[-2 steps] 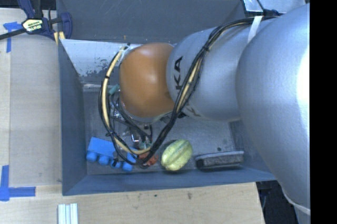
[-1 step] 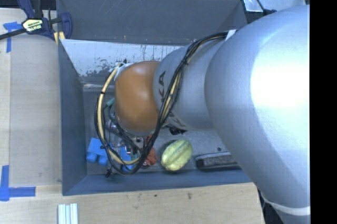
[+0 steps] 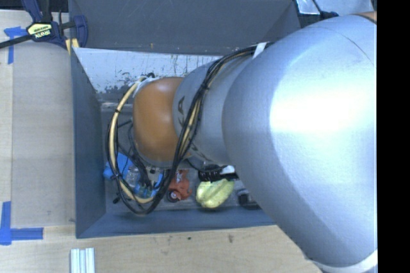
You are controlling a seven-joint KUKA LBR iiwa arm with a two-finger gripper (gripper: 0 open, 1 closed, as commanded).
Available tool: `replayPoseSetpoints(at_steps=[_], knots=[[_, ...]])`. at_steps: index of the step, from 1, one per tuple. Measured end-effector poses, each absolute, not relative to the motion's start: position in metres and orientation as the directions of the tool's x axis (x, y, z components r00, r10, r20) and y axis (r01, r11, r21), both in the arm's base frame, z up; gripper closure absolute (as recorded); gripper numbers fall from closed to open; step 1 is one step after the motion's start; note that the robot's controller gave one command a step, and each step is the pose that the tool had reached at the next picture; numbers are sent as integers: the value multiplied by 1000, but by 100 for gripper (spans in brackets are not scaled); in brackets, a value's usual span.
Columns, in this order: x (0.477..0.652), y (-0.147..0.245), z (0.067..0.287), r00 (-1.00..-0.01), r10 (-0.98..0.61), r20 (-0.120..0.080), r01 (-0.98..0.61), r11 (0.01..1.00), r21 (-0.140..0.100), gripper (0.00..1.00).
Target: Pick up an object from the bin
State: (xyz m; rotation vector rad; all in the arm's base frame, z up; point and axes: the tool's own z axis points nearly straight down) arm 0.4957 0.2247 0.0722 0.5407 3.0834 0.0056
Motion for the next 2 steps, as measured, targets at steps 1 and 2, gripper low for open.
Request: replayPoseSetpoints(at_steps=[1,2], knots=[[496,225,72,-940,340,-10,340,940,5,100],[495,224,75,-940,341,-11,341,940,5,100]])
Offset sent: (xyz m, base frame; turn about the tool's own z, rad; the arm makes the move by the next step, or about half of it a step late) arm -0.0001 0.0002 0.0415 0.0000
